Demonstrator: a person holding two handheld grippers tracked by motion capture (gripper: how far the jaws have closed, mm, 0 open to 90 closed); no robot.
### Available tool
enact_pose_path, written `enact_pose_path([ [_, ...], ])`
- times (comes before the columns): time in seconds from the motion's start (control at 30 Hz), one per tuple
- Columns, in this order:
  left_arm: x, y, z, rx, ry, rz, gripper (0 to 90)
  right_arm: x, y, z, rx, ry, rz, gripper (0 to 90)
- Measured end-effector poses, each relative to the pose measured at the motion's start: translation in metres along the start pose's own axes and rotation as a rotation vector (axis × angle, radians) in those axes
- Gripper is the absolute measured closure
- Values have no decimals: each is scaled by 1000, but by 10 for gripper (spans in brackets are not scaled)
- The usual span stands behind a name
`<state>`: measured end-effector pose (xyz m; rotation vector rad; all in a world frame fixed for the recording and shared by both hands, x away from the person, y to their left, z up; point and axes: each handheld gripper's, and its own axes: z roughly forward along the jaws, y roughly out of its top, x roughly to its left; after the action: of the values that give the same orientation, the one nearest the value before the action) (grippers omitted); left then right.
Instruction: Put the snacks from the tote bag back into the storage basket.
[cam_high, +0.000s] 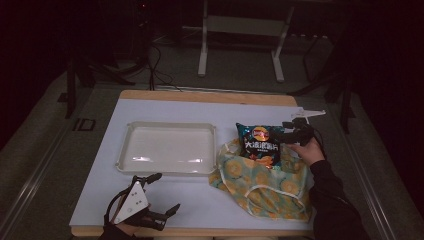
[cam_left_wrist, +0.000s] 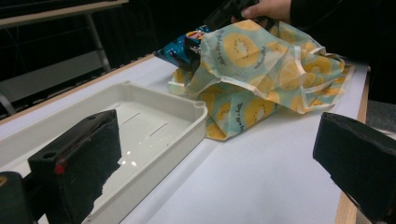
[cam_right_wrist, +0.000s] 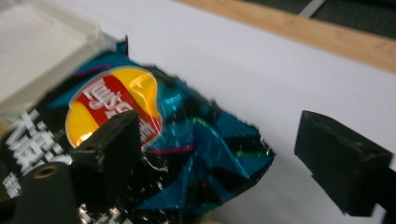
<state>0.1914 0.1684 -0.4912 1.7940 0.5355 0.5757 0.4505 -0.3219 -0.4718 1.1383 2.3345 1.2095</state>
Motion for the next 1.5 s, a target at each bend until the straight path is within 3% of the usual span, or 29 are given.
enact_pose_path([
  [0.13,0,0,1,2,-2,-2,15,-4,-5,6,44,76,22,316],
  [0.23,1,0,1,4,-4,-2,15,-3,-5,7,66,83,17,438],
  [0.3,1,0,1,3,-4,-3,15,-2,-4,8,87,83,7,583],
  [0.47,1,0,1,-1,-3,-2,15,7,0,14,157,66,-45,846],
  [0.6,1,0,1,-3,-4,-4,15,14,3,16,167,36,-69,886],
  [1.13,2,0,0,-4,-1,-4,15,34,19,-19,63,33,-135,899],
  [1.5,2,0,1,-2,-1,1,16,44,24,-45,-16,37,-150,899],
])
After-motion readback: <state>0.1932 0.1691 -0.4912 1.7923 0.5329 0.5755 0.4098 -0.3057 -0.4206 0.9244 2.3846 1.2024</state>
